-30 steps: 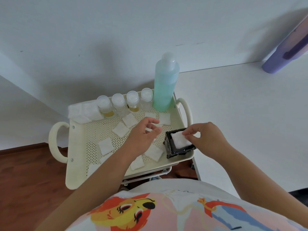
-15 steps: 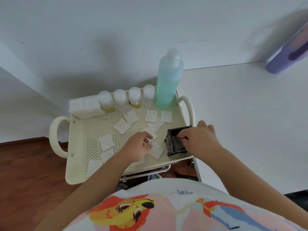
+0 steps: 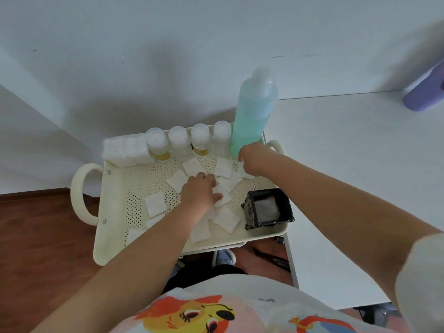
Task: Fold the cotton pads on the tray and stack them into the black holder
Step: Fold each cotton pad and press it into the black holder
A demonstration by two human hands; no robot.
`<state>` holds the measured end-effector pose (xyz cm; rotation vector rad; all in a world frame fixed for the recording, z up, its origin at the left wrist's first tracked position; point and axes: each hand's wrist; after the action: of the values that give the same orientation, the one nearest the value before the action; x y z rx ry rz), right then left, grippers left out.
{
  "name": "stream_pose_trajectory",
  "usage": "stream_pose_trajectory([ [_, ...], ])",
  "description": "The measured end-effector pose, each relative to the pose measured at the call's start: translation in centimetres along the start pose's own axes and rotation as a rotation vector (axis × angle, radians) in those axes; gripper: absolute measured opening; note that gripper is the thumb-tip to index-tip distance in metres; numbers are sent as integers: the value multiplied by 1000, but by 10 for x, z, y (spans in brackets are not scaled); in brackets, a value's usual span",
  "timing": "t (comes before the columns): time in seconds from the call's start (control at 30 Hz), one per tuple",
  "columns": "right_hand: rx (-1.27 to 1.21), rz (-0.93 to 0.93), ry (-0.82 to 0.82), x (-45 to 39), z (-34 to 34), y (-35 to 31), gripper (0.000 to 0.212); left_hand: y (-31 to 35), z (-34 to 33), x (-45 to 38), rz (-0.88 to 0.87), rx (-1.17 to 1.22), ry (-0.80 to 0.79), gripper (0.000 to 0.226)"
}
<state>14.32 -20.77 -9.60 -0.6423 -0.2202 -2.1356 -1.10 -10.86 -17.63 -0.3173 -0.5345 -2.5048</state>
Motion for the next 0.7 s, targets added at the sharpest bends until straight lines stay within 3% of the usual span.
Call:
stream_pose_trajectory([
  [0.1,159,116,-77,-17,-12,4,42,0,-2,0,8,12,-5,29],
  [0.2,331,210,-63,-29,-17,7,33,-1,-1,3,3,87,25,19],
  [0.37,524,223,-92,-34,-20,3,18,-9,12,21,12,576,45,14],
  [0.57,501,284,-100,-33,-20,5,17,-10,14,40,150,816,-6,29],
  [0.7,221,247,-27,-16,-7,6,13,-3,17,50,160,989,-103,27],
])
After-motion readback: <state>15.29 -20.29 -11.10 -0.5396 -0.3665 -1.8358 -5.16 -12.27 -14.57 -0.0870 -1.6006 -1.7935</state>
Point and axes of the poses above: each hand's wrist, its own x-axis away from the middle knuckle, its own z-axis out of the back of the hand, y = z × x, and after that the axes turned 2 degrees about z, right-handed
